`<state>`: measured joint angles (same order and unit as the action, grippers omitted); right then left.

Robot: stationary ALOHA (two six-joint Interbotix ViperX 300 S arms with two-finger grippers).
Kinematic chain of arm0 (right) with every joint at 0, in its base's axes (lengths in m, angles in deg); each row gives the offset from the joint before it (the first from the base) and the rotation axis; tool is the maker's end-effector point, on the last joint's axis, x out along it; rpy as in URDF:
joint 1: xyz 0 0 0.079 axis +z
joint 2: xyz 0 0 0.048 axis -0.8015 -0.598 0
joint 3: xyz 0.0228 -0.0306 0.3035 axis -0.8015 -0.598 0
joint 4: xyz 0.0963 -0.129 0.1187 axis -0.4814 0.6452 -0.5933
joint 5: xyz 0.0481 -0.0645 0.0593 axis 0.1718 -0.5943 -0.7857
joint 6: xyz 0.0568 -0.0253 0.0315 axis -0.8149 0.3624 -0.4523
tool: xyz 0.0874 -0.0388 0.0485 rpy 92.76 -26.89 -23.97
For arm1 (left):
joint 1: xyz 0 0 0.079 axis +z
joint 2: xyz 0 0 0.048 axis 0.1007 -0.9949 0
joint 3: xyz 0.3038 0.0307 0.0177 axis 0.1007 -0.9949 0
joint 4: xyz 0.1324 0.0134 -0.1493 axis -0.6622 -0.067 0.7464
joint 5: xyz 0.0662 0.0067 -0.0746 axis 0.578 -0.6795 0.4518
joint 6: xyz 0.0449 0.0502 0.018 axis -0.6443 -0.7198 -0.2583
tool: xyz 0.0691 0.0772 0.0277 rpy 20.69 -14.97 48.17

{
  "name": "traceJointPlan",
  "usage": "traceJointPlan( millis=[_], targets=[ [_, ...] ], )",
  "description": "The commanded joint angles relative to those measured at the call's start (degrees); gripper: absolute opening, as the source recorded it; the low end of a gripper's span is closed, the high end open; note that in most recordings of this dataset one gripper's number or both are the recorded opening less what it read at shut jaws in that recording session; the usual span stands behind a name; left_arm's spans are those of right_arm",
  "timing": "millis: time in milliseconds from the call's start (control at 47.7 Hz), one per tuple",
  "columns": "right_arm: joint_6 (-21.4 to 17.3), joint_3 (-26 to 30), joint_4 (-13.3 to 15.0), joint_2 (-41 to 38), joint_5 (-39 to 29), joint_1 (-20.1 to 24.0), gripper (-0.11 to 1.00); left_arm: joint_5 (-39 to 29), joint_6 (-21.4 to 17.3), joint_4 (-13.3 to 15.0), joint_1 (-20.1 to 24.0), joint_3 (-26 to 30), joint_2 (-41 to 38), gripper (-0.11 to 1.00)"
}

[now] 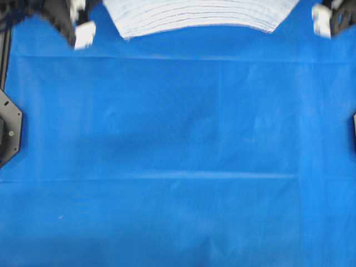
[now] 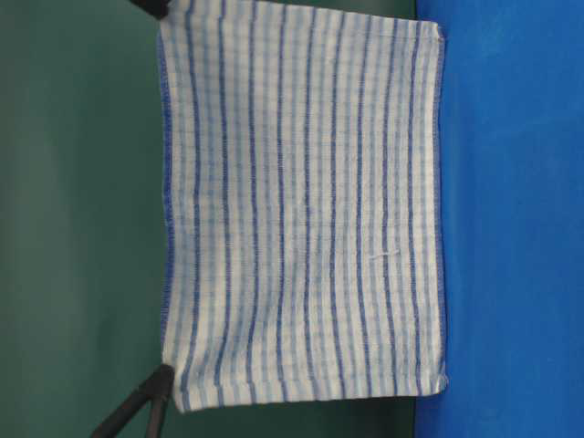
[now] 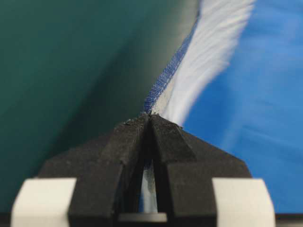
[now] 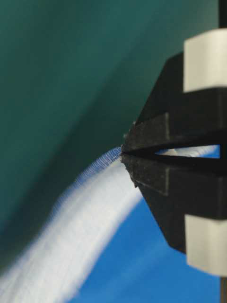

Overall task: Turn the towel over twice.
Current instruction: 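Swing the towel over and lay it flat, held edge nearest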

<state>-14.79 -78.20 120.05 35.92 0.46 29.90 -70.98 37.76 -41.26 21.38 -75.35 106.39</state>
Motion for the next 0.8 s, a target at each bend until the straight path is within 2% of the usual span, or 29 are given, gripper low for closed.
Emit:
traceJointPlan(
  millis=[0,189,314,524,775],
  targets=[
    [-1.5,-0.6,-1.1,0.9,-4.2,6.2,0.03,0.0,1.2,0.1,-3.1,-1.1,2.2,0.02],
    [-8.9,-4.4,-2.2,-1.1,-8.3,16.4,0.03,0.1,2.2,0.4,-9.8,-7.3,2.5,0.02],
    [-16.0,-6.8,-2.2,-4.7,-8.4,22.3,0.03,1.6,4.0,0.4,-13.5,-11.0,0.2,0.02],
    [-26.8,-8.7,-2.2,-13.1,-8.0,31.0,0.03,6.5,11.8,0.4,-21.2,-15.5,-8.3,0.02],
    [-40.2,-8.5,-2.2,-22.9,-6.9,41.3,0.03,7.2,18.9,0.5,-31.6,-15.1,-18.9,0.02]
  ],
)
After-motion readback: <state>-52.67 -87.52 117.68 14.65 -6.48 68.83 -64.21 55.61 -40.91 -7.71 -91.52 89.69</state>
